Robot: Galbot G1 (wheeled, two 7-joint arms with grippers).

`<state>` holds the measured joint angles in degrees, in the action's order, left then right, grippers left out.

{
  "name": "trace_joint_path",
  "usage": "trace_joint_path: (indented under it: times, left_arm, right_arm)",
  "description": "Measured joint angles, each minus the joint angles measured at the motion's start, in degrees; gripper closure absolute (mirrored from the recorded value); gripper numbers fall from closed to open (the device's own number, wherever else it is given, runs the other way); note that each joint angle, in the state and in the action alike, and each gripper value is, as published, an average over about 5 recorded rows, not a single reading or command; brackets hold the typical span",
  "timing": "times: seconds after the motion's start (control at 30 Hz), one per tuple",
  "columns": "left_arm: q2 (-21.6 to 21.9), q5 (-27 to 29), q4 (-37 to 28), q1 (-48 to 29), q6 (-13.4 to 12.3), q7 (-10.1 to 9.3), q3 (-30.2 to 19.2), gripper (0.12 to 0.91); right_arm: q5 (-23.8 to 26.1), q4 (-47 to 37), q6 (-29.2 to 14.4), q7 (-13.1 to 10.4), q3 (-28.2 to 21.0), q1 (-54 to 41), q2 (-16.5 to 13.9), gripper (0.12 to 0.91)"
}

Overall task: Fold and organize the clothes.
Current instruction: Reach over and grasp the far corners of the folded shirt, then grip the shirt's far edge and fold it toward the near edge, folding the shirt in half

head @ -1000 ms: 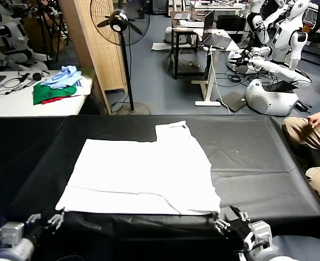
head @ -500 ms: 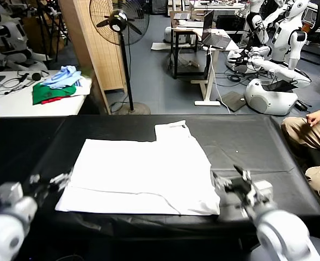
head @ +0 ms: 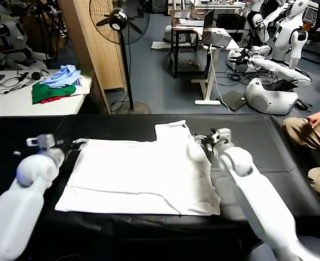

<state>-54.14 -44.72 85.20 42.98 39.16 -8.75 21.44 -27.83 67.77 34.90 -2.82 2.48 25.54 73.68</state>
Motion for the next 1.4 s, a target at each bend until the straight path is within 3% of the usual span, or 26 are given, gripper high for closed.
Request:
trace_joint_path:
  times: [0.33, 0.57, 0.67, 0.77, 0.93, 1.03, 1.13, 1.27, 1.4]
  left_arm:
    - [-1.6, 2.8, -10.6, -7.0, 0.6, 3.66, -5.2, 0.232]
    - [-2.2, 4.3, -13.0, -7.7, 0.7, 4.51, -5.9, 0.232]
    - [-2.1, 4.8, -13.1, -7.6, 0.7, 4.70, -6.0, 0.249]
    - [-2.1, 5.1, -13.3, -7.7, 0.6, 4.67, -6.0, 0.355]
    - [-2.2, 5.5, -13.5, -7.6, 0.1, 4.78, -6.0, 0.651]
    - [-2.2, 6.0, -13.3, -7.5, -0.7, 4.96, -5.9, 0.822]
    - [-2.3, 6.7, -12.7, -7.1, -1.9, 5.02, -5.5, 0.896]
    - [-2.0, 8.0, -11.3, -6.1, -3.0, 5.11, -4.4, 0.902]
    - [-0.8, 7.8, -8.0, -3.9, -3.5, 5.14, -2.4, 0.903]
  right_arm:
    - [1.9, -7.3, 0.2, 0.6, -0.8, -2.9, 4.0, 0.227]
    - [1.9, -9.1, 0.8, 0.0, -0.1, -3.5, 5.2, 0.234]
    - [1.8, -9.2, 1.2, -0.3, 0.3, -3.4, 5.6, 0.305]
    - [1.9, -8.8, 0.7, -0.6, 0.7, -2.9, 5.8, 0.457]
    - [3.3, -7.6, -2.5, -0.9, 1.2, -1.7, 5.5, 0.736]
    - [4.0, -6.5, -5.1, -0.8, 1.6, -0.9, 4.9, 0.862]
    - [3.8, -4.6, -7.2, 0.3, 2.2, 0.4, 4.0, 0.901]
    - [1.8, 0.1, -7.7, 1.9, 2.9, 2.8, 2.2, 0.903]
    - [-1.7, 7.3, -6.6, 1.9, 4.1, 6.4, -0.7, 0.903]
